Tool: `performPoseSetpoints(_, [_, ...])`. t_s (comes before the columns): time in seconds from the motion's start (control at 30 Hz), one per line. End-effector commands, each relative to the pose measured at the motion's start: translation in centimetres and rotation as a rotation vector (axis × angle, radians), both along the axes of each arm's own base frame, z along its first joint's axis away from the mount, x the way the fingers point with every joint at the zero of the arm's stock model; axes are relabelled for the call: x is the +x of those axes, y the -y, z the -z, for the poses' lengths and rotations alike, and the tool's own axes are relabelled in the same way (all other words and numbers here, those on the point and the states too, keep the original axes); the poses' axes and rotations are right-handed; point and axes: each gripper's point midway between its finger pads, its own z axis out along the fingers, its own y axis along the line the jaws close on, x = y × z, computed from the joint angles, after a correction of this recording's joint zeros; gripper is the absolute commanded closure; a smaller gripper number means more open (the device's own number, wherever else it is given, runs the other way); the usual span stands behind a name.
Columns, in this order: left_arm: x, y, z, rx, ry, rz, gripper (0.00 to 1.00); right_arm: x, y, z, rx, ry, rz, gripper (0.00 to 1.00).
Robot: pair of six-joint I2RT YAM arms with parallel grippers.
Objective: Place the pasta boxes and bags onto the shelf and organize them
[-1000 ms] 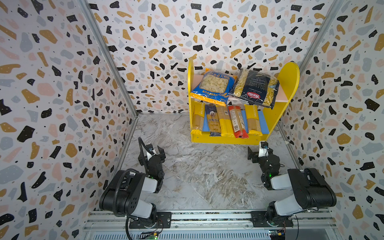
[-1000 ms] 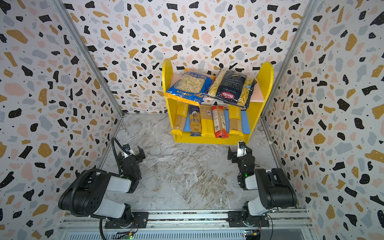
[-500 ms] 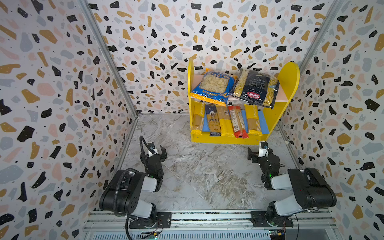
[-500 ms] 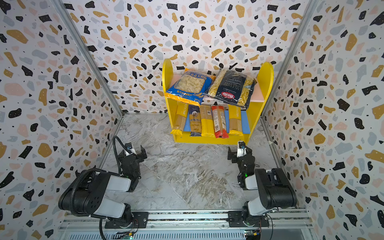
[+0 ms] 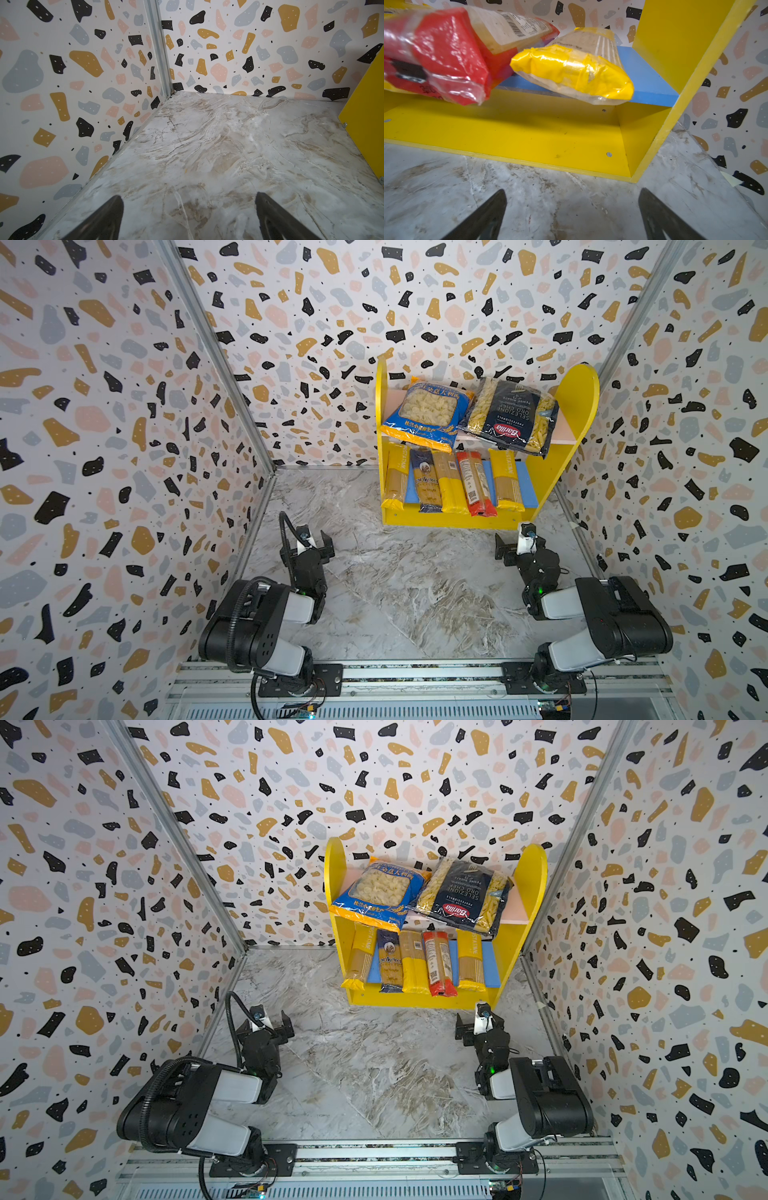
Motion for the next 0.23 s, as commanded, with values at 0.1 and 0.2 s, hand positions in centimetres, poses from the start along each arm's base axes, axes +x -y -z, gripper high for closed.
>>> performPoseSetpoints(0.1, [0.2,-0.02,-1.51,-0.002,0.055,0.004,0.0,0.4,-0.01,-0.69,-0.002,0.019,0.0,0.01])
performPoseSetpoints(0.2, [0.19,-0.03,-1.5,-0.003,0.055,0.003,0.0,0.33,0.0,-0.67,0.0,0.019,0.0,0.01])
